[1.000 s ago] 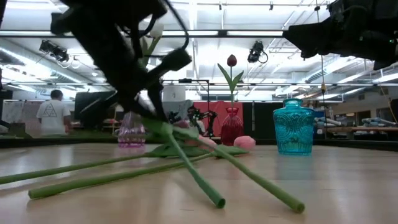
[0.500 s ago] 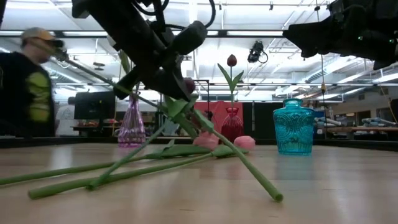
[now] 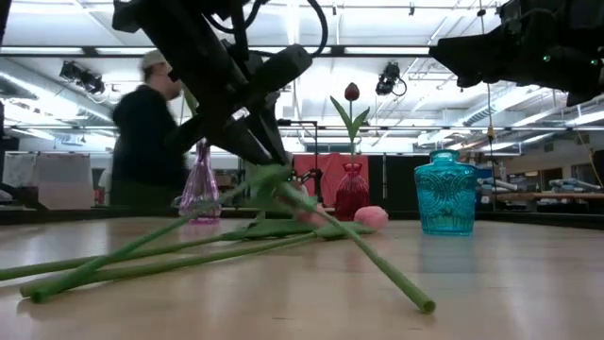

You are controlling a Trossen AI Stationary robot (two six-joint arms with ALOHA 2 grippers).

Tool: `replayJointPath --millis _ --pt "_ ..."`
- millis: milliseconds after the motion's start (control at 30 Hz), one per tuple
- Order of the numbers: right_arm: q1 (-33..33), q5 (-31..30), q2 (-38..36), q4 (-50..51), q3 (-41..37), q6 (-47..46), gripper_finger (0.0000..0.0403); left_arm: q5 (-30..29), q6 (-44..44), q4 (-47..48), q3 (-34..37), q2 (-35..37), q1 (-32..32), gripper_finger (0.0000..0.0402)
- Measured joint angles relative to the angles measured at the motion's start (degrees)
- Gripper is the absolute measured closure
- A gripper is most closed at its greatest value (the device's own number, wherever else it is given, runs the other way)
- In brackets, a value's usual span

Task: Sort flowers into vase by color
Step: Put the red tulip into the red vase

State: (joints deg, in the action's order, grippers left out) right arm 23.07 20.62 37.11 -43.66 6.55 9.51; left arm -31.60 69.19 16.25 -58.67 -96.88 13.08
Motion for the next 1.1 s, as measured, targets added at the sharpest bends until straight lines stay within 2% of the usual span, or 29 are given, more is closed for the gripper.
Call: replayJointPath --millis 133,233,500,700,900,1100 --pt "0.00 0.02 -0.01 0.12 0.00 -0.30 0.0216 4.63 -1.39 0.19 0.00 0.00 -1.21 0.0252" --pt "0.00 0.02 0.01 0.48 0.00 -0.28 0.0216 9.63 -1.00 0.91 0.00 0.00 -1.81 0.0228" --pt "0.00 -0.54 0.01 0.50 0.00 0.73 0.0216 14.60 10.64 9.58 0.00 0.00 -1.83 0.0231" --pt "0.00 -0.55 -0.01 0.65 0.00 0.71 0.0216 14.12 16.00 14.86 0.04 0.00 -1.86 0.0240" --pt "0.00 -0.56 0.01 0.58 0.00 0.58 0.0216 13.39 16.08 11.82 0.04 0.00 -2.22 0.0241" --pt "0.00 -0.57 0.00 0.00 0.00 0.61 0.0216 9.99 14.85 4.01 0.02 -0.21 -3.14 0.0241"
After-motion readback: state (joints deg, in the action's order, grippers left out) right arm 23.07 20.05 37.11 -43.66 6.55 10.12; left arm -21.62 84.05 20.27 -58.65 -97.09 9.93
